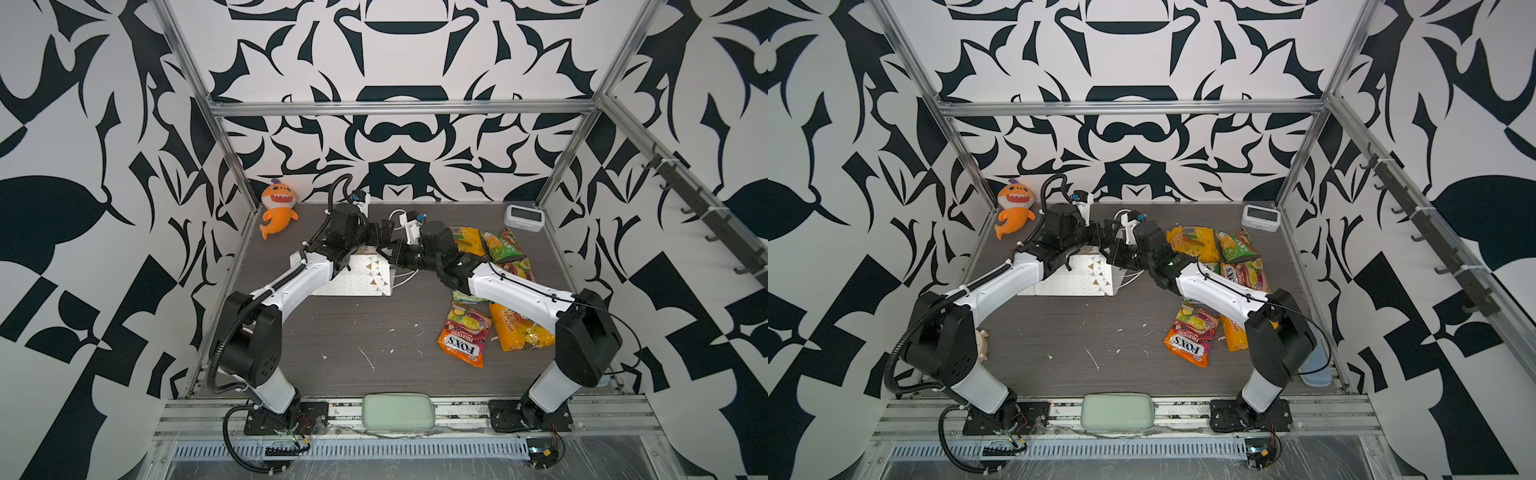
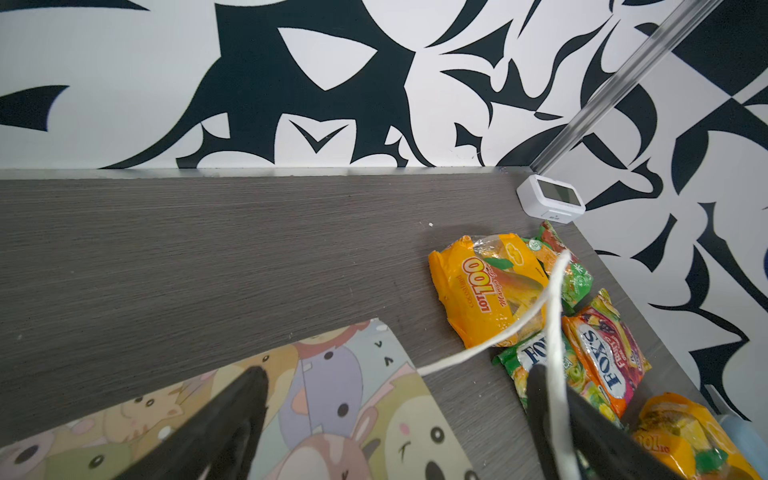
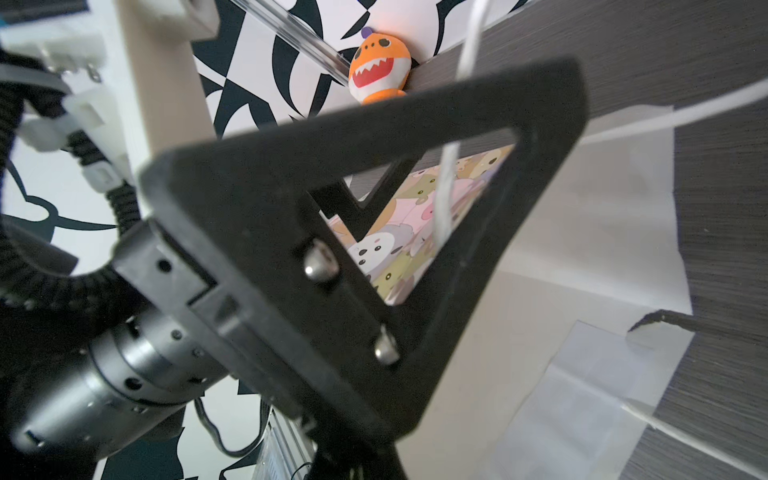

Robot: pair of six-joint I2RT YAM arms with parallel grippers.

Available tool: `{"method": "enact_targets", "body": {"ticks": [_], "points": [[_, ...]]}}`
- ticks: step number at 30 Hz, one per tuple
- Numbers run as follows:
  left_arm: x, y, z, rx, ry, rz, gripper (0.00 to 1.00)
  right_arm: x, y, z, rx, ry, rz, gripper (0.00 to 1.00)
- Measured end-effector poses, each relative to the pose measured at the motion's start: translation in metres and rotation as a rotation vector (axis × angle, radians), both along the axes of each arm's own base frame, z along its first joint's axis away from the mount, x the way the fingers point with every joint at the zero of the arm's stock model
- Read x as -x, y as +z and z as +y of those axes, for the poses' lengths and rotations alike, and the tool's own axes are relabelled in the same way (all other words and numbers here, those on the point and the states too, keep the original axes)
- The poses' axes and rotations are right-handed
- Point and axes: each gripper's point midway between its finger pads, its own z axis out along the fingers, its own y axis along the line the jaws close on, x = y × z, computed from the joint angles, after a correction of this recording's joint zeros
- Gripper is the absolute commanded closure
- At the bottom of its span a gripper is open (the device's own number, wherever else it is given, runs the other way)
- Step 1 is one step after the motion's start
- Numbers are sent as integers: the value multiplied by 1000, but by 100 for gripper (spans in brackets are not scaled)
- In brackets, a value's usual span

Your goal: Take the snacks out of the paper bag

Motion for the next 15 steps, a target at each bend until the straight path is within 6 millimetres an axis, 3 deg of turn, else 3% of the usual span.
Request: {"method": "enact_targets", "body": {"ticks": [8,11,15], "points": [[-2,1,4,-13,19,8,0,-2,-2,6,-3,7,1,100],[0,12,-5,13,-5,-3,1,-1,-3,8,-1,4,-2,100],[4,36,-19,52,-48,-38,0,-14,-27,-2,53,-63,24,100]]}}
